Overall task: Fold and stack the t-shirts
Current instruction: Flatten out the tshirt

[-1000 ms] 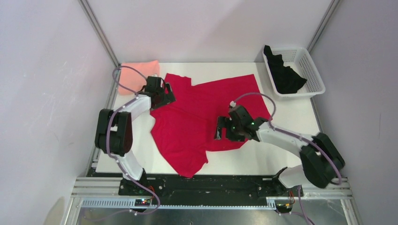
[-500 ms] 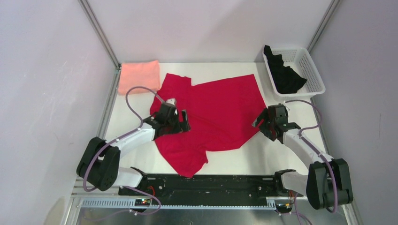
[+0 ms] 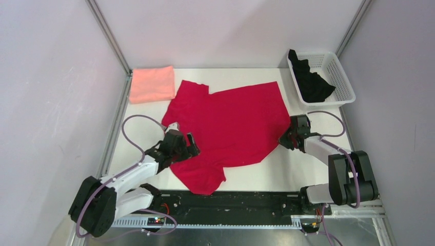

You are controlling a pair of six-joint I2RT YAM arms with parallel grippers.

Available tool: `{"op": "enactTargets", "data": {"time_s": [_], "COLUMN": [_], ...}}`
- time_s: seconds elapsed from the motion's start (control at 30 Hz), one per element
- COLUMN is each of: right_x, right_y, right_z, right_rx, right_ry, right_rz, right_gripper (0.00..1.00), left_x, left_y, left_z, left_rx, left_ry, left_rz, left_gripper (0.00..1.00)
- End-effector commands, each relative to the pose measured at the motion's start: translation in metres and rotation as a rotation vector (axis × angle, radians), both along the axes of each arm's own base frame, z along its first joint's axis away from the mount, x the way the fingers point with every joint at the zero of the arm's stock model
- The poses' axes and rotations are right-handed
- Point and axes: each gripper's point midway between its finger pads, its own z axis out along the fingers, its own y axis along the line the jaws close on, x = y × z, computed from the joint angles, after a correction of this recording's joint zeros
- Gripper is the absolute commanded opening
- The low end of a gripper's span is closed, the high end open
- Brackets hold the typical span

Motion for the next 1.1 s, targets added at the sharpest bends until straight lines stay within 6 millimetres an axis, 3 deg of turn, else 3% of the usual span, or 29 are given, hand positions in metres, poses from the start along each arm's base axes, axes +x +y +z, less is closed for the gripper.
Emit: {"op": "enactTargets", "data": {"time_s": [0.0, 0.07, 0.27, 0.4, 0.53, 0.63, 0.67, 0.7, 0.73, 0.77, 0.87, 0.9, 0.93, 0.97, 1.07], "right_x": [-0.008, -0.014, -0.026, -0.019, 0.016, 0.045, 0.066, 0.071, 0.096, 0.101, 0.146, 0.165, 0.164, 0.174, 0.178], "right_y": [0.004, 0.007, 0.020, 0.029, 0.049, 0.070, 0.083, 0.088, 0.099, 0.108, 0.141, 0.156, 0.153, 0.160, 0.158], "right_z": [-0.005, -0.001, 0.029, 0.056, 0.073, 0.072, 0.073, 0.069, 0.069, 0.065, 0.059, 0.080, 0.063, 0.075, 0.096], "right_rx": [0.023, 0.032, 0.030, -0.010, -0.041, -0.076, -0.092, -0.114, -0.124, -0.133, -0.191, -0.193, -0.240, -0.245, -0.283], "right_ry": [0.006, 0.011, -0.029, -0.053, -0.043, -0.019, -0.014, 0.014, 0.015, 0.040, 0.062, 0.007, 0.059, 0.024, -0.053], "right_rz": [0.011, 0.031, 0.086, 0.108, 0.148, 0.194, 0.223, 0.235, 0.252, 0.274, 0.327, 0.336, 0.346, 0.352, 0.369], "right_gripper": [0.08, 0.00, 0.00, 0.00, 0.00, 0.00, 0.02, 0.02, 0.03, 0.04, 0.14, 0.27, 0.36, 0.50, 0.66], "left_x": [-0.044, -0.040, -0.013, 0.009, 0.023, 0.029, 0.030, 0.031, 0.030, 0.031, 0.029, 0.029, 0.028, 0.027, 0.027], "left_y": [0.037, 0.036, 0.024, 0.019, 0.016, 0.018, 0.018, 0.019, 0.020, 0.021, 0.025, 0.027, 0.028, 0.029, 0.032], "left_z": [-0.024, -0.015, 0.024, 0.050, 0.059, 0.062, 0.063, 0.062, 0.062, 0.062, 0.059, 0.058, 0.056, 0.055, 0.049], "left_rx": [0.131, 0.119, 0.088, 0.092, 0.114, 0.137, 0.140, 0.142, 0.143, 0.143, 0.138, 0.136, 0.137, 0.137, 0.144], "left_ry": [0.151, 0.117, -0.005, -0.085, -0.116, -0.127, -0.129, -0.128, -0.126, -0.126, -0.118, -0.116, -0.113, -0.110, -0.094], "left_rz": [0.072, 0.064, 0.037, 0.030, 0.022, 0.022, 0.024, 0.024, 0.025, 0.029, 0.041, 0.049, 0.054, 0.058, 0.069], "left_gripper": [1.00, 1.00, 1.00, 1.00, 1.00, 1.00, 1.00, 1.00, 1.00, 1.00, 1.00, 1.00, 1.00, 1.00, 1.00]}}
